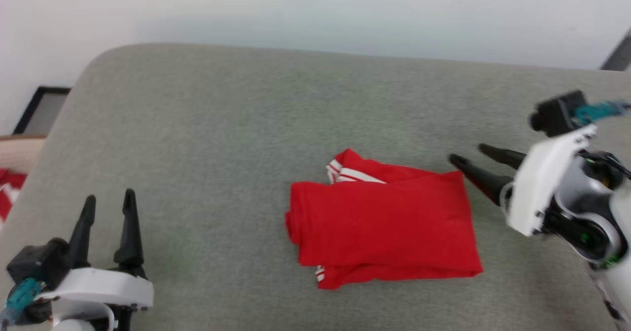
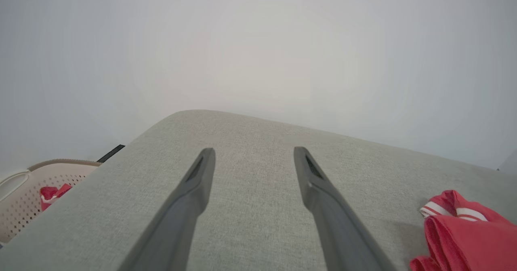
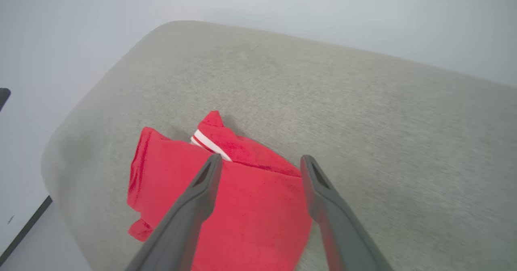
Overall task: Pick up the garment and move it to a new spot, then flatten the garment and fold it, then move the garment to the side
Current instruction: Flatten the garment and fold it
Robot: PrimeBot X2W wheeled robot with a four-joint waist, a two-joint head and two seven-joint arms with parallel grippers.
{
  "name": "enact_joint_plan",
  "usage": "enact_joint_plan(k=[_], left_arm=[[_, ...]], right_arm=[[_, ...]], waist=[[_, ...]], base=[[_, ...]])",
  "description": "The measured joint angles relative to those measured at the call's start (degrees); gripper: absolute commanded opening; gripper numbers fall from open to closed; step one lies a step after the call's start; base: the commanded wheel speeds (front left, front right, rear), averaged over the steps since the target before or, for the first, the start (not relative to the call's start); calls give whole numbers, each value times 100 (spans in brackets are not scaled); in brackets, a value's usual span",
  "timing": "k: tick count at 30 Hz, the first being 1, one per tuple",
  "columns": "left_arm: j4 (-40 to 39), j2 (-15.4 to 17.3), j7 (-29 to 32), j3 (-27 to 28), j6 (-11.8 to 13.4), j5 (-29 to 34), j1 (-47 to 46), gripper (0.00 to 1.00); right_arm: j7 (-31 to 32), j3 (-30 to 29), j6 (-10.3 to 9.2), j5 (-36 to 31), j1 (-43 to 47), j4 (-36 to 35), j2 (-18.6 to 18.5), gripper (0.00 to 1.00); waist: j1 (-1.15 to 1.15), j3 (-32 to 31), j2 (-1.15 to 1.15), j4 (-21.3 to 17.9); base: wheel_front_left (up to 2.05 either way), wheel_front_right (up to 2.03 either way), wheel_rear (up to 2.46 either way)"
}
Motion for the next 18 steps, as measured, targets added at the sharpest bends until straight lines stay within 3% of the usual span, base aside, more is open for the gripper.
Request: enact_joint_plan(k=[6, 18], left_arm=[[-68, 104, 9, 58, 67, 41, 237, 100], [-88, 241, 26, 113, 118, 48, 754, 100]], right_arm=[[-970, -355, -1, -346, 644, -169, -334, 100], [-3187, -730, 0, -1085, 1613, 167, -542, 100]], waist=[[0, -150, 0, -364], [0, -630, 0, -918]], base=[[0, 0, 0], [0, 0, 0]])
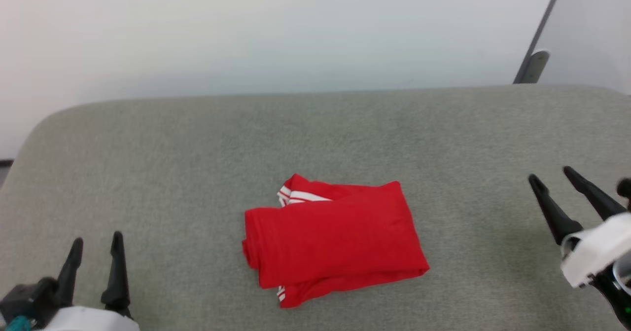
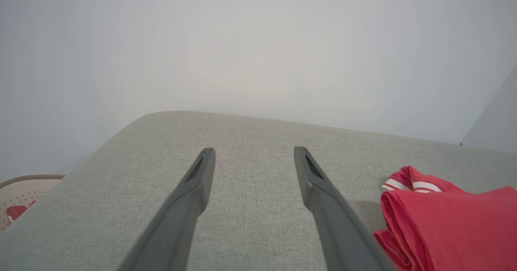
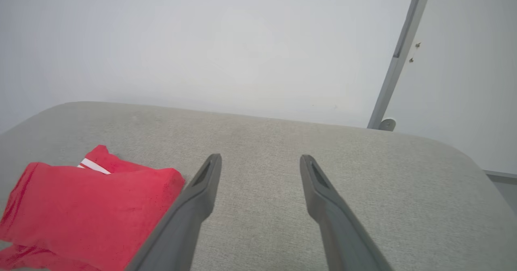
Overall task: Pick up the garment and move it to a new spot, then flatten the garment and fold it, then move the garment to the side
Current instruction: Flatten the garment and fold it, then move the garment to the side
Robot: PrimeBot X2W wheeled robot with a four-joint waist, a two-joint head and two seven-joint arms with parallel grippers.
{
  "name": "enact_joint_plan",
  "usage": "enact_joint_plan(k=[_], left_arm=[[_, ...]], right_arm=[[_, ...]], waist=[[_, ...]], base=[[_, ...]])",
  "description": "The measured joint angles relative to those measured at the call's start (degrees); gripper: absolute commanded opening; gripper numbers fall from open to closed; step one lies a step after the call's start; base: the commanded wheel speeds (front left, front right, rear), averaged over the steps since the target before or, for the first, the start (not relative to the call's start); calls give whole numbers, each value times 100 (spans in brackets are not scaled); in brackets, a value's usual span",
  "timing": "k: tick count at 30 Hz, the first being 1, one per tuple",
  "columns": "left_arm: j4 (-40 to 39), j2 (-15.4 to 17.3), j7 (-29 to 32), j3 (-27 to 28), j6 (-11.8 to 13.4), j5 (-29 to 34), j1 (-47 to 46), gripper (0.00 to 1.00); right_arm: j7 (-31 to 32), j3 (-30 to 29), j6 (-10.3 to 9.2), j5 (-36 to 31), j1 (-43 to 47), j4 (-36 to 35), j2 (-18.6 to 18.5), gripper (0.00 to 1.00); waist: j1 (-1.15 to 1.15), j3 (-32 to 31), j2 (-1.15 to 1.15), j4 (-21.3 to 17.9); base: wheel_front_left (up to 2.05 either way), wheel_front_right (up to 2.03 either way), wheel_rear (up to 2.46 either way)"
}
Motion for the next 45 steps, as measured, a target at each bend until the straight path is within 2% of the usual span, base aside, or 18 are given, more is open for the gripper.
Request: enact_joint_plan(k=[5, 19, 27, 45], left_arm=[[-44, -8, -3, 52, 0, -2, 172, 100], [-71, -155, -25, 335, -189, -54, 493, 100], [-44, -337, -25, 528, -313, 31, 598, 100], [192, -509, -26, 690, -557, 199, 577, 100]], right_arm=[[-636, -190, 0, -142, 347, 226, 19, 100], [-1430, -407, 0, -390, 1014, 623, 322, 100], [-1613, -404, 0, -480, 1176, 762, 548, 100], [-1669, -332, 0, -516, 1180, 860, 612, 100]], waist=[[0, -179, 0, -115], [0, -400, 0, -97], [0, -449, 0, 3], [0, -486, 0, 105]], base=[[0, 0, 0], [0, 0, 0], [0, 0, 0], [0, 0, 0]])
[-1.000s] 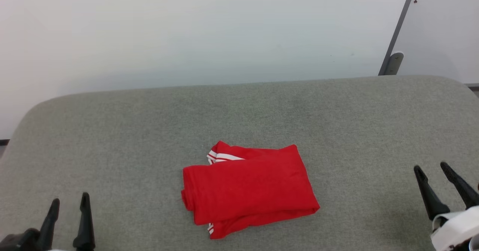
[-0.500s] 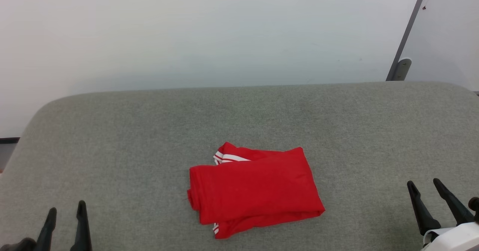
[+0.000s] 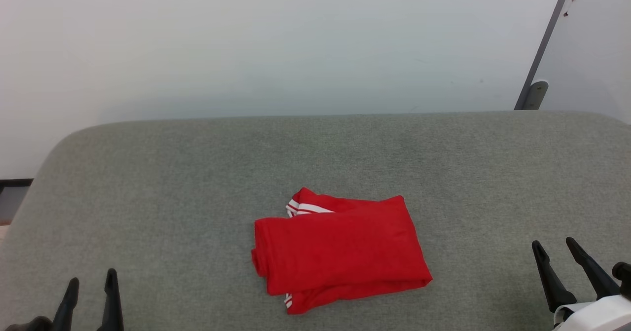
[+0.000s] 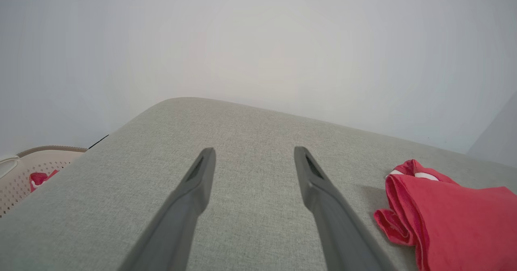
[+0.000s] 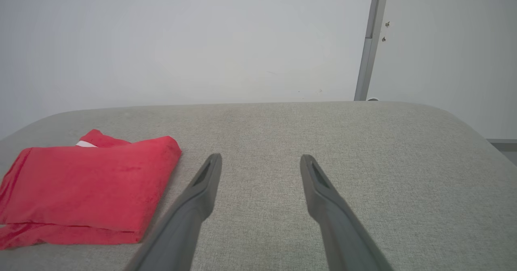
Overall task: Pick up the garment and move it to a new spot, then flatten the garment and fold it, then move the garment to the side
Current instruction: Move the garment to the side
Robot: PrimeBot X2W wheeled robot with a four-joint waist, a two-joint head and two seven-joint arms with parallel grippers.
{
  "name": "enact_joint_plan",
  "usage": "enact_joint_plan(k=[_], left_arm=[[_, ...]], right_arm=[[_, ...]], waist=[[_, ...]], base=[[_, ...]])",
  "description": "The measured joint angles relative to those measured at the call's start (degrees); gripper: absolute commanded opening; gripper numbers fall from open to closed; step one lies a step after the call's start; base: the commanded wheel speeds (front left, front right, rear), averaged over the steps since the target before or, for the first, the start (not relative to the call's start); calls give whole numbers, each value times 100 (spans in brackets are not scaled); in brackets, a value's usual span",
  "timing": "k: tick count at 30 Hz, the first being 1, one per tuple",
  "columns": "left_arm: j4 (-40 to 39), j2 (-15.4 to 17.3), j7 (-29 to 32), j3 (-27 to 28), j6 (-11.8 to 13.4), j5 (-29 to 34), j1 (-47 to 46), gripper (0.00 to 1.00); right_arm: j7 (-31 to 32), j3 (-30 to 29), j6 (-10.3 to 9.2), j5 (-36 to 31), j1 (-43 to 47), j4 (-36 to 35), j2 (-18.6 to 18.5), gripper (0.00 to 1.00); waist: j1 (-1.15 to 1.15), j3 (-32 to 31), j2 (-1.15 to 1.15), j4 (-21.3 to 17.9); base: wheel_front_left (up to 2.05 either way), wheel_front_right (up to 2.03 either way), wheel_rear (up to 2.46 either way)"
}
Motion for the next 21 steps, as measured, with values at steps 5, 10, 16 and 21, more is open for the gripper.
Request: enact_joint_plan(k=[5, 10, 16, 21], left_arm=[[3, -19, 0, 19, -26, 20, -3, 100], [2, -12, 0, 1, -52, 54, -41, 100], [-20, -5, 0, -103, -58, 62, -149, 100], [-31, -21, 9, -223, -76, 86, -268, 100]], right_arm=[[-5, 1, 0, 5, 0, 4, 9, 100], [70, 99, 0, 26, -19, -10, 36, 100], [470, 444, 0, 213, -336, -37, 120, 100], [956, 902, 0, 441, -777, 57, 110, 100]], waist=[[0, 2, 0, 31], [0, 21, 0, 113], [0, 96, 0, 310], [0, 210, 0, 523]], base=[[0, 0, 0], [0, 0, 0], [0, 0, 0], [0, 0, 0]])
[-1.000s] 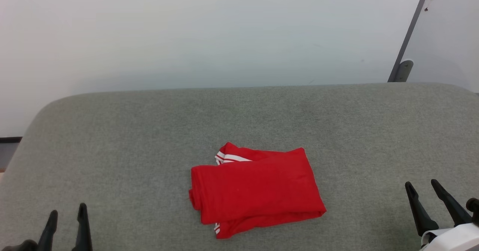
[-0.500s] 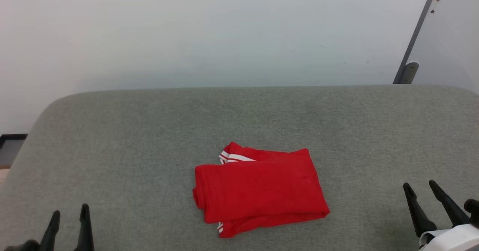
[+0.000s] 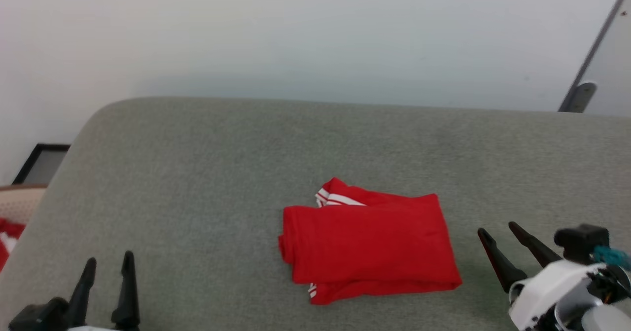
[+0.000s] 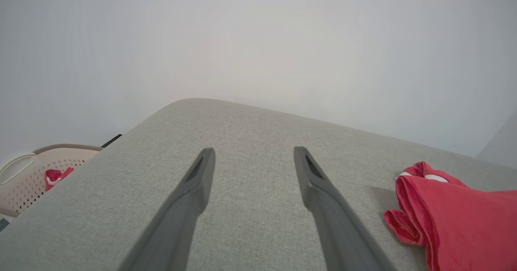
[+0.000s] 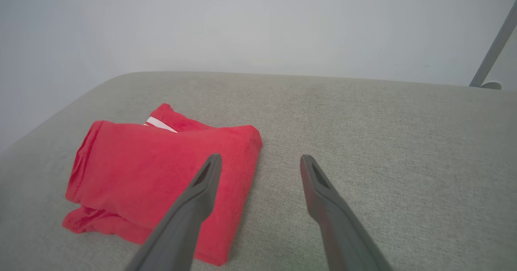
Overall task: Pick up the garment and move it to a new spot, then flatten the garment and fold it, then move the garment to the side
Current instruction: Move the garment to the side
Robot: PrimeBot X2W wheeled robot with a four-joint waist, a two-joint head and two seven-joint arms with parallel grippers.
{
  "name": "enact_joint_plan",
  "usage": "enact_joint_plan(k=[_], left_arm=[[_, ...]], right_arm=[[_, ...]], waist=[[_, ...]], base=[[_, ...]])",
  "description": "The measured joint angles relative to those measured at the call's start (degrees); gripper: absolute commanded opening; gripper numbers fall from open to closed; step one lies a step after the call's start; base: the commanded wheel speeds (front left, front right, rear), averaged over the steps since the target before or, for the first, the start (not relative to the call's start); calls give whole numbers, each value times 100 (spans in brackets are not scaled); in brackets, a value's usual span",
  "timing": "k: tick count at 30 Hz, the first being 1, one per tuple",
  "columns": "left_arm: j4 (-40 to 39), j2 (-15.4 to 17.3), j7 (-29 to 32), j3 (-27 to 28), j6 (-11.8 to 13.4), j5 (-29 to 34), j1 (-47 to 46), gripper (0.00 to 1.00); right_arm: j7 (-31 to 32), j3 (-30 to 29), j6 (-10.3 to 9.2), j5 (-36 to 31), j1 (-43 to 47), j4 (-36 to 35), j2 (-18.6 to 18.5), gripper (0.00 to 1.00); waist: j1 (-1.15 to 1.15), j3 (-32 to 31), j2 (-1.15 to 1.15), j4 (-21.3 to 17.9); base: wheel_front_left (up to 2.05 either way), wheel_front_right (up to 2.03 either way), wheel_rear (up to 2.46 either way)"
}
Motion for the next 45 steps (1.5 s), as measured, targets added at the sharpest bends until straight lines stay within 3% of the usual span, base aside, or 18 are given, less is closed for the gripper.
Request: enact_joint_plan(k=[12, 23, 24, 25, 36, 45], left_arm=[[122, -99, 0, -282, -52, -10, -452, 100], [346, -178, -2, -477, -88, 10, -728, 100], [363, -179, -8, -485, -101, 10, -740, 100], [379, -180, -8, -492, -101, 10, -756, 100], [375, -177, -9, -468, -125, 63, -792, 100], [281, -113, -10, -637, -134, 124, -1144, 100]], right_arm=[[1196, 689, 0, 410, -923, 691, -255, 100], [2258, 954, 0, 835, -1564, 1383, -192, 100], [2315, 967, 0, 848, -1609, 1419, -193, 44], [2357, 1004, 0, 844, -1651, 1455, -205, 0], [2539, 1087, 11, 733, -1879, 1323, -316, 0], [2882, 776, 2, 427, -2145, 914, -1149, 0]], waist=[[-1, 584, 0, 480], [0, 1030, 0, 870], [0, 1049, 0, 897], [0, 1063, 0, 919], [0, 1065, 0, 829], [0, 1240, 0, 472]], base=[[0, 0, 0], [0, 0, 0], [0, 0, 0], [0, 0, 0], [0, 0, 0], [0, 0, 0]])
